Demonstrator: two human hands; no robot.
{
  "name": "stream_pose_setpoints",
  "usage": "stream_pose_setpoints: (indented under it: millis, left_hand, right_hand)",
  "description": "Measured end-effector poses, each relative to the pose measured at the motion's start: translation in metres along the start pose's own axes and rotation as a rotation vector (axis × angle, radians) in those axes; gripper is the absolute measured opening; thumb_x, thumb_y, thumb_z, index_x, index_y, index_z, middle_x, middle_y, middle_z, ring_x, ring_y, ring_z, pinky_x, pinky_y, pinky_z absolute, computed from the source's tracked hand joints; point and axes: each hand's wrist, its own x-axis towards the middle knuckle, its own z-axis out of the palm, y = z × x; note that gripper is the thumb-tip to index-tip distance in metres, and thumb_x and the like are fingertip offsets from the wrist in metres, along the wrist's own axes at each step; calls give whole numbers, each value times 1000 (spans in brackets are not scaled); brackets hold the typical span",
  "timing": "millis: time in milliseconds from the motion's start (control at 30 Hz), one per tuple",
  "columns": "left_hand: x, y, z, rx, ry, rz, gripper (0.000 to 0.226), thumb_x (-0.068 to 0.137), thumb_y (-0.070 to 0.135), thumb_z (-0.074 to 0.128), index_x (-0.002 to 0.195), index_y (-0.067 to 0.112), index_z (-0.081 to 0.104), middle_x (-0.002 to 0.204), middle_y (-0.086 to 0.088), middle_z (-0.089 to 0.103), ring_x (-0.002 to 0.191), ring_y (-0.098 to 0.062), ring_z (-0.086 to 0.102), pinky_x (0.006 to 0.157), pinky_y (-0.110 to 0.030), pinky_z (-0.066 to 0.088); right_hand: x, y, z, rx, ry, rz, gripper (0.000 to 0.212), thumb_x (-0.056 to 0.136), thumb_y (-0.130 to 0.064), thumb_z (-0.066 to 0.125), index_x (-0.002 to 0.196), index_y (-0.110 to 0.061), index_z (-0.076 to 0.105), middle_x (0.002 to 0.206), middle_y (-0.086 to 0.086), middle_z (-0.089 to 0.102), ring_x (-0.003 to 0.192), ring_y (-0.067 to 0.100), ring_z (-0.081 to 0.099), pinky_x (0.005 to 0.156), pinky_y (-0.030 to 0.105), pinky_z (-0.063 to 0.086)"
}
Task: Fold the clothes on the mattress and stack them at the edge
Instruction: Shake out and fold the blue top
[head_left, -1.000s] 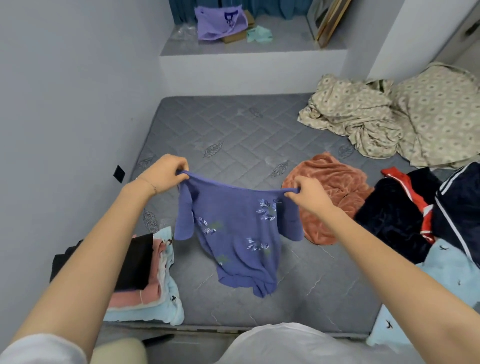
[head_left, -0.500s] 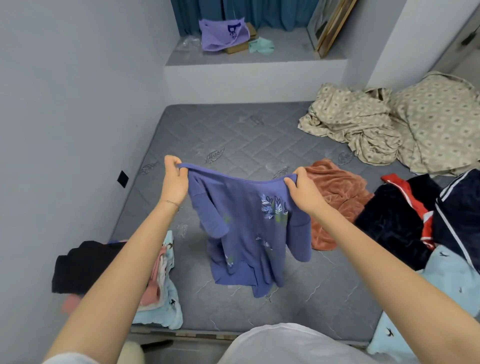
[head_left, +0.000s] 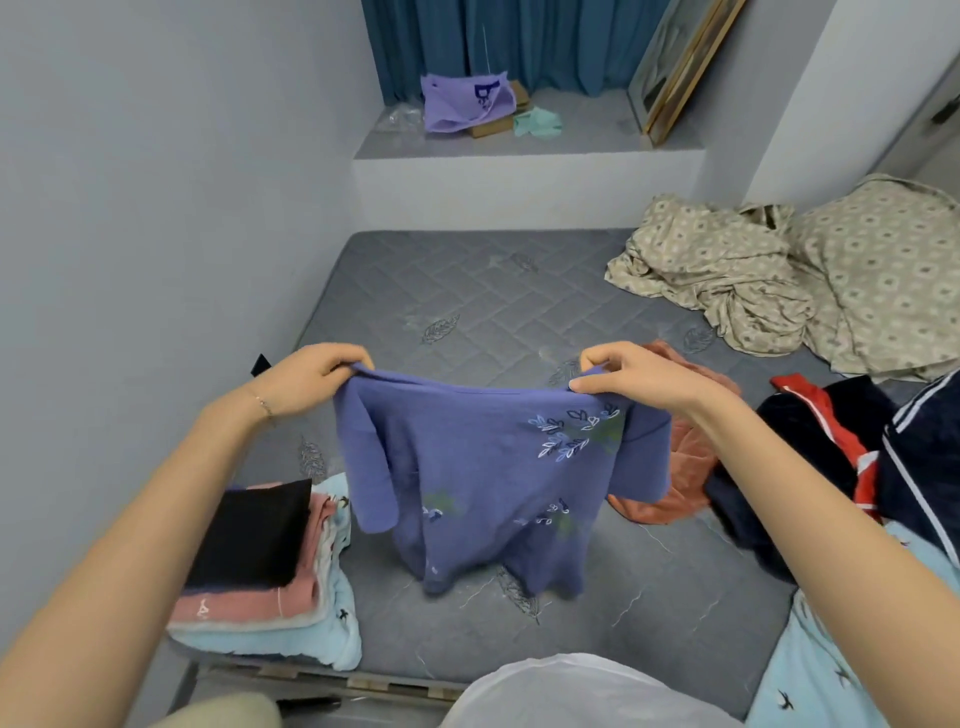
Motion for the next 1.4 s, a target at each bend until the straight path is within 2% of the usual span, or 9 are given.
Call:
stream_pose_setpoints:
  millis: [133, 300, 533, 633, 767, 1000, 1167, 1300, 1400]
  left_hand:
    - [-3, 6, 15, -21, -94, -22, 36, 93, -11, 39, 93, 10, 68, 95, 0, 63, 92, -14, 56, 82, -16, 39]
    - [0, 0, 31, 138, -166, -83, 28, 85, -13, 43, 93, -4, 68, 96, -13, 58, 93, -25, 55, 84, -29, 38]
    - [5, -5, 47, 385, -198, -135, 17, 85, 9, 55, 95, 0, 66, 99, -14, 59, 94, -29, 56, 86, -37, 43]
    - [8, -6, 48, 442, -120, -122, 19, 89, 20, 61, 101, 6, 65, 101, -9, 55, 98, -26, 54, 87, -33, 41]
    - [12, -4, 50, 456, -51, -143, 19, 96, 18, 53, 105, 5, 64, 107, -12, 54, 99, -27, 54, 83, -31, 39]
    - [8, 16, 56, 174, 96, 62, 7, 95, 7, 54, 91, 3, 59, 91, -10, 59, 88, -26, 55, 81, -34, 42]
    - [3, 26, 57, -69, 91, 11, 10, 97, 8, 47, 89, 11, 51, 85, -5, 58, 77, -22, 53, 70, -25, 41]
    - [-4, 28, 50, -301, 42, -16, 11, 97, 4, 48, 89, 6, 54, 86, -8, 61, 78, -13, 55, 74, -24, 46]
    - [-12, 30, 40, -462, -24, -4, 13, 98, 1, 47, 88, 4, 54, 83, -1, 61, 78, -11, 56, 73, -22, 48]
  right_hand:
    - [2, 9, 6, -118, -94, 35, 21, 86, -16, 70, 66, -15, 62, 64, -2, 57, 66, 10, 48, 69, 26, 38]
    - [1, 23, 12, -187, -167, 49, 27, 89, -23, 66, 74, -1, 65, 71, 4, 55, 72, 12, 46, 72, 29, 36]
    - [-2, 33, 15, -143, -178, 69, 9, 88, -18, 69, 94, -16, 76, 95, -4, 74, 93, 5, 65, 85, 17, 47]
    - [-2, 41, 21, -259, -147, 117, 15, 86, -16, 69, 99, -19, 75, 96, -7, 72, 87, 4, 62, 76, 9, 43]
    - [1, 48, 30, -352, -129, 141, 30, 86, 2, 55, 98, -17, 76, 70, -7, 62, 50, -4, 47, 51, 7, 35]
    - [10, 68, 67, -364, -42, 171, 25, 89, -1, 54, 106, -9, 72, 76, -10, 62, 62, -1, 49, 59, 5, 34]
    - [26, 73, 105, -278, -23, 154, 24, 87, -2, 60, 110, -7, 68, 99, 10, 72, 76, 9, 55, 66, 10, 35]
    - [39, 74, 130, -245, -7, 151, 27, 88, -13, 67, 114, -7, 66, 105, 13, 68, 80, 15, 53, 66, 14, 34]
    - [49, 78, 142, -291, -56, 175, 34, 89, -20, 67, 121, -11, 62, 112, 10, 65, 92, 21, 58, 79, 24, 41]
